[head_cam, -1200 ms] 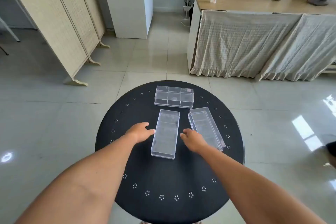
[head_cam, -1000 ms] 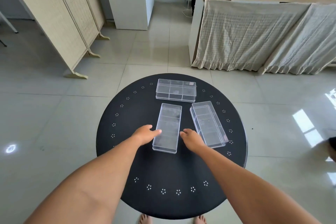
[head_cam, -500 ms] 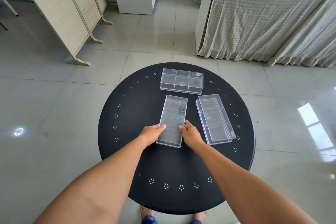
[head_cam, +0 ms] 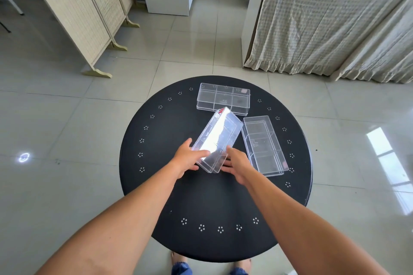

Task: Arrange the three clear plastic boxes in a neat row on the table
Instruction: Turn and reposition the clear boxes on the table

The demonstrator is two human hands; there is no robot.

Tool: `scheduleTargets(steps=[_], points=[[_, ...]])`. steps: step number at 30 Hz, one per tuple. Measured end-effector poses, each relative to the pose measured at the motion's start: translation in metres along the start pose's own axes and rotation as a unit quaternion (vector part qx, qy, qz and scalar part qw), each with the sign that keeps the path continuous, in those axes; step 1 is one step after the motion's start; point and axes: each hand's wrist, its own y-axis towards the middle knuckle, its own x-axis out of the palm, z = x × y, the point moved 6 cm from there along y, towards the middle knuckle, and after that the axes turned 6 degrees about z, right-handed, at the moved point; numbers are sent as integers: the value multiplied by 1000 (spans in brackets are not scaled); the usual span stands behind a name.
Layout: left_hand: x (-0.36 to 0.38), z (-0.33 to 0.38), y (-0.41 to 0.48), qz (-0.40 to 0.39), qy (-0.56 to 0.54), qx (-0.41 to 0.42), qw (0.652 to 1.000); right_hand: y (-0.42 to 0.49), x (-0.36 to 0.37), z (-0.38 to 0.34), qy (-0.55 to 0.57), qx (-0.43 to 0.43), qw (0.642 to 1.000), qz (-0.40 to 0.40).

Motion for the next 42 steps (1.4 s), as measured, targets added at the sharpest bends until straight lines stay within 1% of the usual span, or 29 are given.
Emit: scheduleTargets(steps=[4, 7, 9, 12, 14, 17, 19, 21, 22, 23, 25, 27, 28, 29, 30, 31, 32, 33, 36, 38, 40, 42], points=[[-13, 7, 4, -8, 29, 36, 999, 5, -12, -15, 12, 48, 998, -30], [-24, 15, 7, 0, 80, 87, 993, 7, -22, -33, 53, 77, 995, -20], [-31, 22, 6, 16, 131, 134, 982, 9, -28, -44, 66, 88, 994, -9], [-41, 33, 1, 60, 215, 232, 947, 12, -34, -55, 85, 110, 990, -21], [-46, 39, -6, 81, 269, 290, 915, 11, -35, -59, 96, 126, 986, -47], [-52, 43, -14, 96, 348, 357, 862, 7, -33, -61, 68, 139, 985, -72], [-54, 42, -17, 106, 378, 376, 840, 8, -33, -59, 36, 136, 988, -71], [-56, 38, -18, 117, 402, 364, 832, 9, -31, -57, 24, 134, 989, -66], [-57, 34, -17, 122, 408, 348, 835, 9, -30, -55, 22, 132, 989, -67], [-57, 31, -16, 122, 402, 329, 846, 9, -30, -54, 21, 130, 989, -70], [-58, 28, -15, 117, 341, 296, 885, 9, -28, -53, 24, 127, 989, -74], [-60, 24, -11, 102, 227, 242, 938, 10, -28, -54, 32, 120, 990, -69], [-62, 20, -7, 94, 154, 194, 964, 11, -29, -54, 37, 115, 991, -62], [-64, 14, -3, 89, 75, 136, 984, 11, -29, -55, 44, 113, 991, -54], [-67, 8, 1, 87, -6, 81, 993, 12, -30, -54, 51, 112, 991, -48], [-67, 3, 4, 84, -75, 36, 993, 13, -31, -54, 55, 110, 991, -43], [-66, 1, 4, 81, -121, 6, 989, 13, -31, -53, 57, 108, 992, -40], [-63, 1, 3, 79, -135, -11, 988, 13, -31, -52, 55, 106, 992, -39], [-52, 6, -1, 73, -129, -12, 989, 16, -30, -44, 12, 92, 995, -28], [-49, 4, 2, 75, -102, 3, 992, 19, -30, -42, -29, 70, 997, 5], [-47, 0, 6, 76, -70, 29, 994, 21, -30, -44, -52, 45, 997, 38], [-46, -4, 7, 77, -55, 37, 995, 18, -31, -49, -67, 12, 996, 62]])
